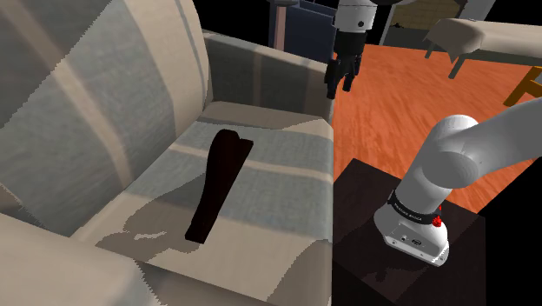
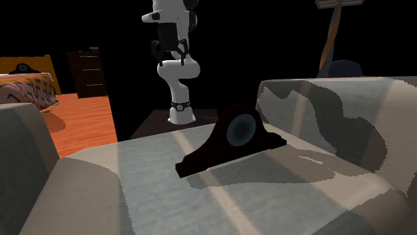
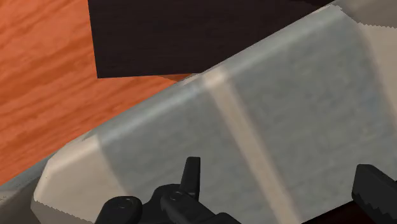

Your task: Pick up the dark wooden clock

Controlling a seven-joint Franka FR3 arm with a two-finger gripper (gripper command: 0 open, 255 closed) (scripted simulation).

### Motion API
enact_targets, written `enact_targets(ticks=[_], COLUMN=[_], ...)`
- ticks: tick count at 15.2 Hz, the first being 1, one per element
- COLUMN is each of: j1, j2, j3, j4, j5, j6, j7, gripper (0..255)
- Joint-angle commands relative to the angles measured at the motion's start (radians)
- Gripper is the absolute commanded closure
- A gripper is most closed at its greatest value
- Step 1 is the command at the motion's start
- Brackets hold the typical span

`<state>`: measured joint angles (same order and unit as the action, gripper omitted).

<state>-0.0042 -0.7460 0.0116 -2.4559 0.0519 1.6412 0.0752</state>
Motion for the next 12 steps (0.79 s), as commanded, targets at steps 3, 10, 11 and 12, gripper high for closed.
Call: enact_targets(ticks=[3,10,11,12], j1=[-0.001,-0.011,-0.014,-0.018], j2=[0.031,0.201,0.232,0.264], j3=[0.048,0.205,0.225,0.245], j4=[0.000,0.055,0.069,0.085], j5=[0.045,0.173,0.186,0.197], j6=[0.028,0.148,0.167,0.185], j7=[0.102,0.447,0.496,0.543], gripper=[0,0,0,0])
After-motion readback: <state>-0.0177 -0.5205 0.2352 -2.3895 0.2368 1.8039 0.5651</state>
